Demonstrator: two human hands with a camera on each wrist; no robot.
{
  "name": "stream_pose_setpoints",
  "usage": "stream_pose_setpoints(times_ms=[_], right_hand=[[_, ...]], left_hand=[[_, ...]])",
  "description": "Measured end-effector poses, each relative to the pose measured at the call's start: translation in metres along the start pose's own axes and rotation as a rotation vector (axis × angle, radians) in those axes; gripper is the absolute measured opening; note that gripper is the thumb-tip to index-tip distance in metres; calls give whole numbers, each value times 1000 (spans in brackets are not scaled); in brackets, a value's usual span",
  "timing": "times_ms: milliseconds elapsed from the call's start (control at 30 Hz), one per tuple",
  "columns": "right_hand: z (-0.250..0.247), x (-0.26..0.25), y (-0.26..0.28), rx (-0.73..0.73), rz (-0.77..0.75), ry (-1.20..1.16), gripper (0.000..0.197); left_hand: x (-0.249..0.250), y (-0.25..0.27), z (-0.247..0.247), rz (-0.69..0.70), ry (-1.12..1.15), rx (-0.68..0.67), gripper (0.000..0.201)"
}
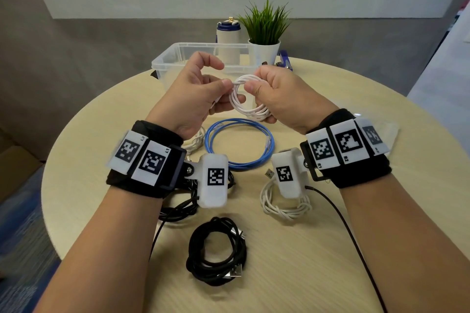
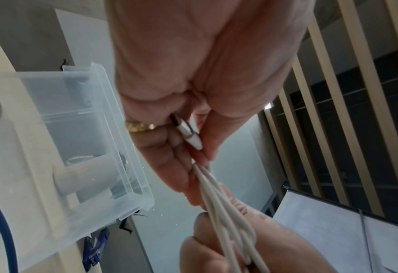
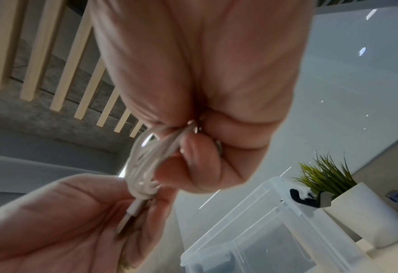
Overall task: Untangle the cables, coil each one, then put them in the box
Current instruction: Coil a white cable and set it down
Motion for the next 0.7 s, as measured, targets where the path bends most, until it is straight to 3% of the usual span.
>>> stream_pose_setpoints(times_ms=[100,267,367,500,700], right_hand=[[-7,-1,-1,50,-15,-2,15],[-7,-5,-1,70,-80,109,33],[-7,-6,-1,74,-90,130,33],[-6,-2,1,11,-71,136,33],[4,7,4,-151,43,2,29]], left_hand=[[-1,-2,-2,60,-175,-30,17],[-9,0,0,17,-331,-98,10],[-10,2,2,24,-414,-110,8],[-1,-3,-3,131,-483,-8,15],[11,-3,-7,231,-402,113,19]])
Point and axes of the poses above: each hand's wrist, its own y-axis away from the middle knuckle, its own z-axis out of the palm, x = y × z, the point moved 9 cm from there along -y, towards the middle knuckle, and after that the axes turned 13 degrees about x, right-handed, at the moved point
